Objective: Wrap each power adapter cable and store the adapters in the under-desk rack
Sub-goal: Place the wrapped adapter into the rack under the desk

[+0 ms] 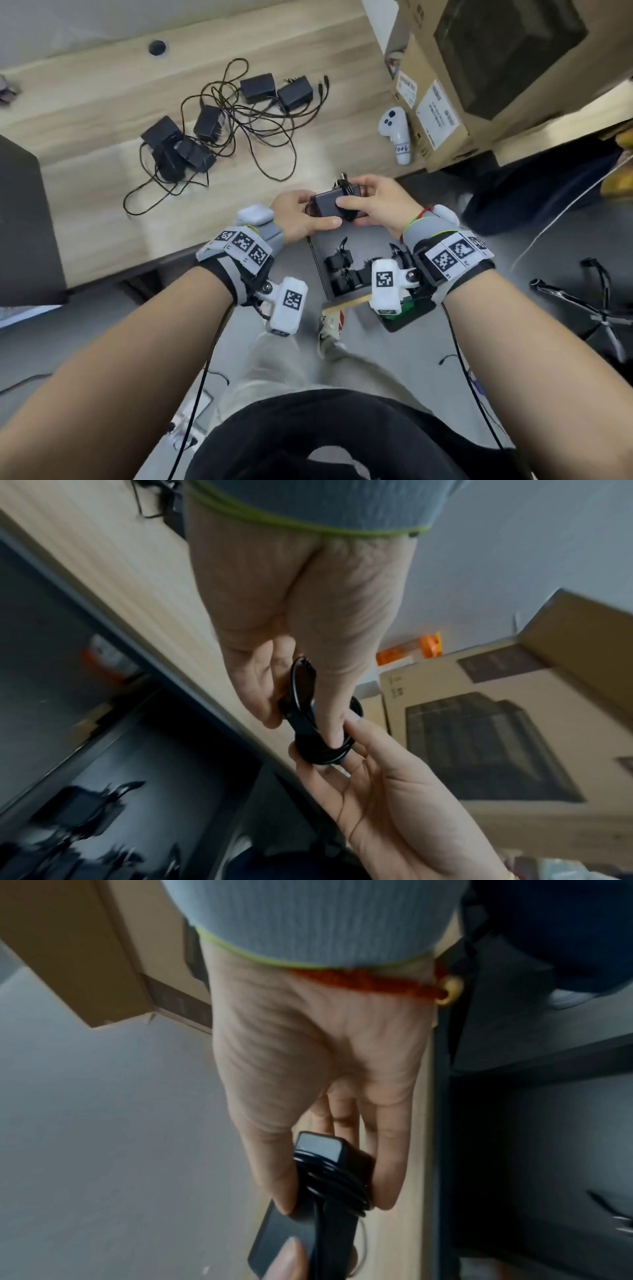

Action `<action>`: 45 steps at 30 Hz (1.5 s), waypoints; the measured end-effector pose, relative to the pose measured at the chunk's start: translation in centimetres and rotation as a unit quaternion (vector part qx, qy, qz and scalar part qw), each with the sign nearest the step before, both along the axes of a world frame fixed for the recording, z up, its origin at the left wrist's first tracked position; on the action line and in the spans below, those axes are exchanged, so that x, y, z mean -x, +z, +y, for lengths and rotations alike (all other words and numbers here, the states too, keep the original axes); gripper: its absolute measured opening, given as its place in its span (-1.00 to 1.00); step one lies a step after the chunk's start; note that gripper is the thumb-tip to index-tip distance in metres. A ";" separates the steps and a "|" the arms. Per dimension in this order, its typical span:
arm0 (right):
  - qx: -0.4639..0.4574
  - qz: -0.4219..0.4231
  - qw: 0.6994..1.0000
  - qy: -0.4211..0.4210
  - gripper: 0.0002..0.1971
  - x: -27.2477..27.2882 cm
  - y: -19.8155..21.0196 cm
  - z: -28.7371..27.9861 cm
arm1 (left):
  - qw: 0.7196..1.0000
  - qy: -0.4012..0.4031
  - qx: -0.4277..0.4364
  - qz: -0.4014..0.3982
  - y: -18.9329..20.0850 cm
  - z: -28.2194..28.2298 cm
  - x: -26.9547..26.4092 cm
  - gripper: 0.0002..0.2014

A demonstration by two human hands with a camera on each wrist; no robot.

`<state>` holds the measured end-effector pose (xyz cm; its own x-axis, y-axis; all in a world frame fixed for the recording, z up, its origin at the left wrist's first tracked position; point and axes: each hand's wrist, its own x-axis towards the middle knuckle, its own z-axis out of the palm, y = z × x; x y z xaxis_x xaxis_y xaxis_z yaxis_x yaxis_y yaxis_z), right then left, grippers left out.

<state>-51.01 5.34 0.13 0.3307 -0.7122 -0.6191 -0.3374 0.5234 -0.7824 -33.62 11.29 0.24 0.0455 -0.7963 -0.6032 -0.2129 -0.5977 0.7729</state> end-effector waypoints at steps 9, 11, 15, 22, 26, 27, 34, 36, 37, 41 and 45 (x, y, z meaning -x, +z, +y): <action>-0.062 0.182 0.981 0.010 -0.28 5.4 -15.1 0.5 | 0.987 -0.036 -0.158 -0.014 -13.4 1.2 4.0 -0.45; -0.058 0.235 0.969 0.046 -0.20 7.1 -20.1 0.3 | 0.981 -0.048 -0.185 -0.027 -15.5 1.8 4.1 -0.45; -0.048 0.315 0.944 0.089 -0.32 7.7 -24.3 0.2 | 0.967 -0.079 -0.228 -0.079 -21.0 2.7 4.7 -0.36; -0.031 0.375 0.919 0.116 -0.39 8.7 -31.0 -0.6 | 0.956 -0.138 -0.228 -0.121 -26.4 3.1 5.6 -0.48; -0.029 0.386 0.913 0.130 -0.39 8.3 -33.3 -1.2 | 0.949 -0.171 -0.233 -0.124 -28.5 2.8 5.7 -0.80; -0.028 0.387 0.912 0.133 -0.40 8.3 -33.6 -1.3 | 0.951 -0.173 -0.225 -0.126 -28.7 2.7 5.9 -0.78; -0.050 0.420 0.897 0.131 -0.40 9.0 -35.8 -1.2 | 0.931 -0.153 -0.283 -0.171 -32.6 2.5 7.1 -0.27; -0.048 0.429 0.892 0.133 -0.40 8.9 -36.0 -1.2 | 0.931 -0.145 -0.286 -0.175 -33.0 2.4 7.2 -0.18; -0.045 0.431 0.891 0.136 -0.40 8.8 -36.1 -1.2 | 0.930 -0.142 -0.289 -0.174 -32.9 2.4 7.2 -0.21; -0.040 0.448 0.883 0.134 -0.41 8.4 -36.6 -1.0 | 0.926 -0.159 -0.292 -0.177 -33.0 2.1 7.1 -0.34; -0.042 0.455 0.880 0.130 -0.39 8.3 -37.2 -0.7 | 0.933 -0.156 -0.276 -0.168 -33.5 2.3 7.0 -0.39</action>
